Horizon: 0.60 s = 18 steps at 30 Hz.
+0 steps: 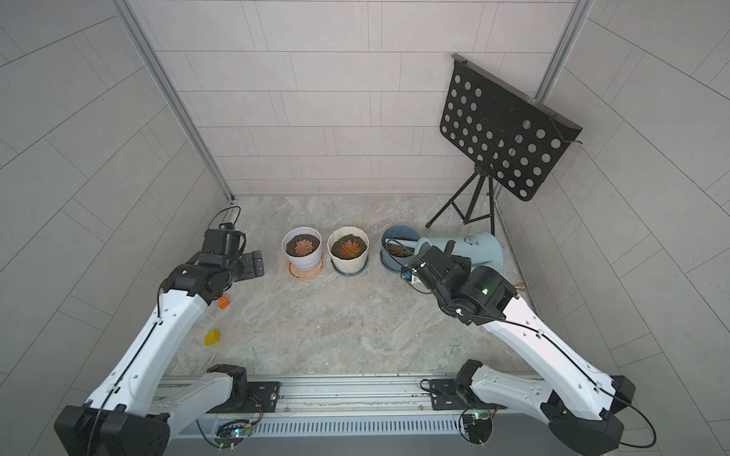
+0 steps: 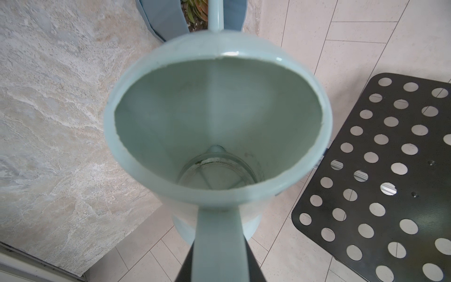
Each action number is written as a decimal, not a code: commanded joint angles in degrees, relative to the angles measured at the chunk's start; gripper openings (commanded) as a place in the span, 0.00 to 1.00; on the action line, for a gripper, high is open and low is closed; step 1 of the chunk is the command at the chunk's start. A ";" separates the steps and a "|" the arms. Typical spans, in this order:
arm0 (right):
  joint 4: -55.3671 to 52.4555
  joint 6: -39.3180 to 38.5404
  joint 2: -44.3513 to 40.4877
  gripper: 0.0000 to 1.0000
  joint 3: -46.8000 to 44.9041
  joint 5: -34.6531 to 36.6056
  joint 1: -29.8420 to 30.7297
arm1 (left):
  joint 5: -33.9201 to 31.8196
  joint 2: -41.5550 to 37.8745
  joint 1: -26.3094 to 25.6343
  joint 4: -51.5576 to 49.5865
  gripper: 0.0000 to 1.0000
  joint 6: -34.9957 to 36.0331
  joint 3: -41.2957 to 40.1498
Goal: Water the succulent around the soil edge
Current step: Water the soil of the potted plant with water.
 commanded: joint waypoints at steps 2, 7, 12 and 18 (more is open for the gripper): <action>-1.70 1.57 -1.90 0.00 0.61 1.97 0.40 | -0.02 0.21 0.40 -0.67 0.95 -0.47 1.27; -3.70 2.19 -2.76 0.00 0.64 2.06 0.85 | -0.06 0.11 0.57 -0.67 0.95 -0.38 1.27; -4.98 2.23 -3.76 0.00 0.61 2.15 1.26 | 0.20 0.11 0.90 -0.61 0.95 -0.40 1.28; -5.53 2.23 -5.16 0.00 0.37 2.06 1.89 | 0.01 0.05 0.92 -0.64 0.95 -0.33 1.11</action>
